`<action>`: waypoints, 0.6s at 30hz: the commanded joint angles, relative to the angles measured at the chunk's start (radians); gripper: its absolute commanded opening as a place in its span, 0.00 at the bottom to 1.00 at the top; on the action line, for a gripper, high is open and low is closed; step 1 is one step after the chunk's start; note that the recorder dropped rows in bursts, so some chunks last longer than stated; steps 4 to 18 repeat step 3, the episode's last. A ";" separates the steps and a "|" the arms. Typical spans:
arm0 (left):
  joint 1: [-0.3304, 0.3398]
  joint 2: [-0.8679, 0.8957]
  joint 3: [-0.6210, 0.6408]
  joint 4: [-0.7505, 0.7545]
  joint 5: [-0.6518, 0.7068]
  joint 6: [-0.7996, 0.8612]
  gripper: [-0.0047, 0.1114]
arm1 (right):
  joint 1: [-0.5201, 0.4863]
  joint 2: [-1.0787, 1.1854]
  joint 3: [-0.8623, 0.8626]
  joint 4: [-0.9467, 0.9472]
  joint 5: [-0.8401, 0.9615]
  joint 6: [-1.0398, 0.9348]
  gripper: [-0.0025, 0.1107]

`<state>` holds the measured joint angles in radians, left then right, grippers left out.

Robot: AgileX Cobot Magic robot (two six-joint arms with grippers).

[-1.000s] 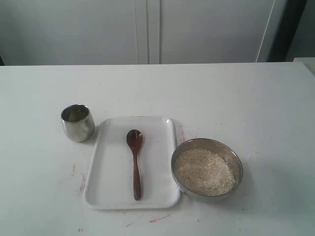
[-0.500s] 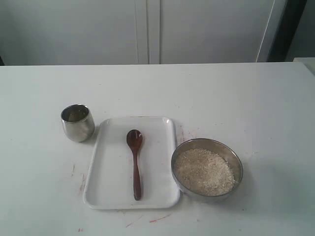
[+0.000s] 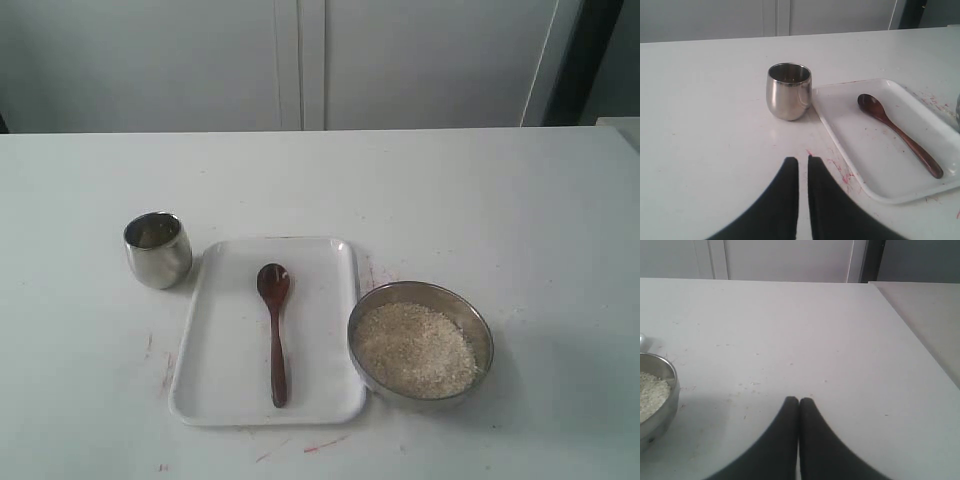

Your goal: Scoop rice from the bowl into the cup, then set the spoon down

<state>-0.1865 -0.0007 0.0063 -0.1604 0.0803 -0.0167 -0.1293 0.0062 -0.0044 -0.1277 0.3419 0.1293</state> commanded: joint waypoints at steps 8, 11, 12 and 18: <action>-0.001 0.001 -0.006 -0.010 -0.004 -0.002 0.16 | 0.001 -0.006 0.004 -0.003 0.000 0.004 0.02; -0.001 0.001 -0.006 -0.010 -0.004 -0.002 0.16 | 0.001 -0.006 0.004 -0.003 0.000 0.004 0.02; -0.001 0.001 -0.006 -0.010 -0.004 -0.002 0.16 | 0.001 -0.006 0.004 -0.003 0.000 0.004 0.02; -0.001 0.001 -0.006 -0.010 -0.004 -0.002 0.16 | 0.001 -0.006 0.004 -0.003 0.000 0.004 0.02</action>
